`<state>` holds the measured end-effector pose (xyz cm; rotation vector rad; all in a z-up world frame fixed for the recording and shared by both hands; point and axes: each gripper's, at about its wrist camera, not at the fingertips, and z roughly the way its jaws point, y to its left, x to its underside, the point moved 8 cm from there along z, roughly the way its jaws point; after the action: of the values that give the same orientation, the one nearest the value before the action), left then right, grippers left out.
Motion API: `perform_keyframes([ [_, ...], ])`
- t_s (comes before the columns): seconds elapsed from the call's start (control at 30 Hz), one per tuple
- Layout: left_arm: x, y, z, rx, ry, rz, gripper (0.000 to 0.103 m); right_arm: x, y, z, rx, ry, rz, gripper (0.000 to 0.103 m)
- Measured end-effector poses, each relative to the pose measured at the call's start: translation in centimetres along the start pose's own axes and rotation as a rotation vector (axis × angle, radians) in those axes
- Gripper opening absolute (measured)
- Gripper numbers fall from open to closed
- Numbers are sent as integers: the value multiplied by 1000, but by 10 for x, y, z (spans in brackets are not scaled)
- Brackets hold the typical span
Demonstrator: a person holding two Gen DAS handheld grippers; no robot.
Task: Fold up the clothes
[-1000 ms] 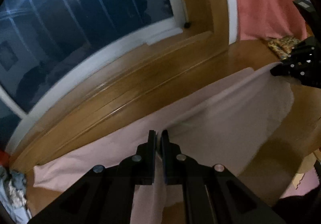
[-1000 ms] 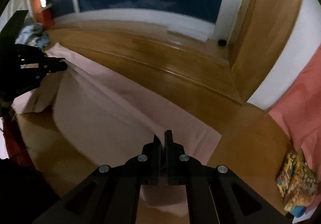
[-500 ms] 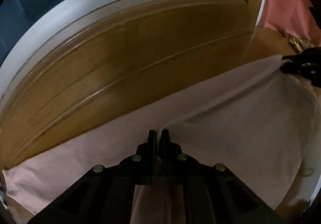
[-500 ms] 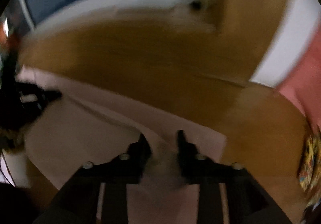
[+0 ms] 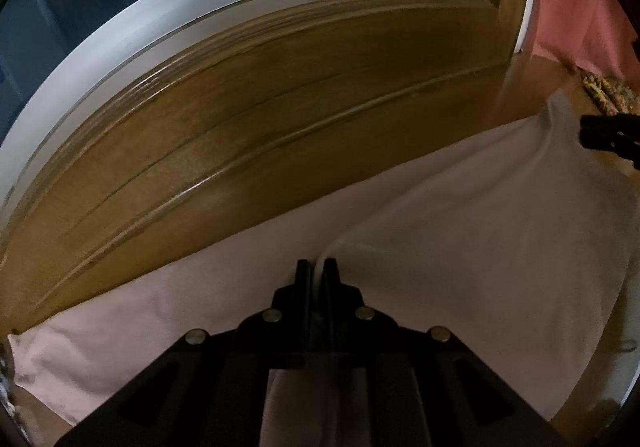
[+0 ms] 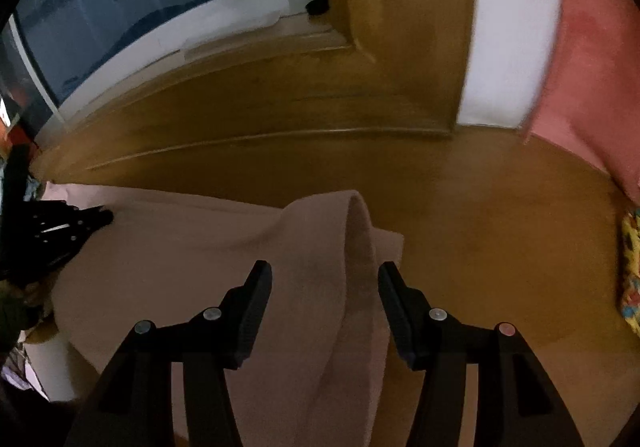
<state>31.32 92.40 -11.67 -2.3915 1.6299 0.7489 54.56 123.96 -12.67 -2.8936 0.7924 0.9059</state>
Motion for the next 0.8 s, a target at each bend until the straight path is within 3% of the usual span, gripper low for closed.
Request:
perform_keyframes([
  [0.03,-1,-1,1,-5,-2,4,5,0,0,3,14,3,-11,50],
  [0.1,-2,-3,3,-14,-6,5,5,0,-2,5,52,-11,-32,31],
  [0.13,-3,-3,3,-17,-8,0,5,1,-4,3,54,-16,-26,5],
  [0.3,-21,-10,-17,-30,-98,-2,4,1,-14,-36,67,-123,43,4],
  [0.37,-32,-14,-17,-38,-120,20,4,0,-19,-38,82,-128,51,4],
  [0.53,-51,-19,40,-51,-21,-2,8,-9,-22,-6,141,-84,41,6],
  [0.67,-61,-18,46,-179,-51,24,43,-17,-21,7,178,-55,30,11],
  [0.77,-64,-16,49,-205,-49,16,49,-14,-22,-1,193,-41,51,16],
  [0.8,-63,-15,48,-181,-39,-5,49,-13,-21,-9,204,-49,58,16],
])
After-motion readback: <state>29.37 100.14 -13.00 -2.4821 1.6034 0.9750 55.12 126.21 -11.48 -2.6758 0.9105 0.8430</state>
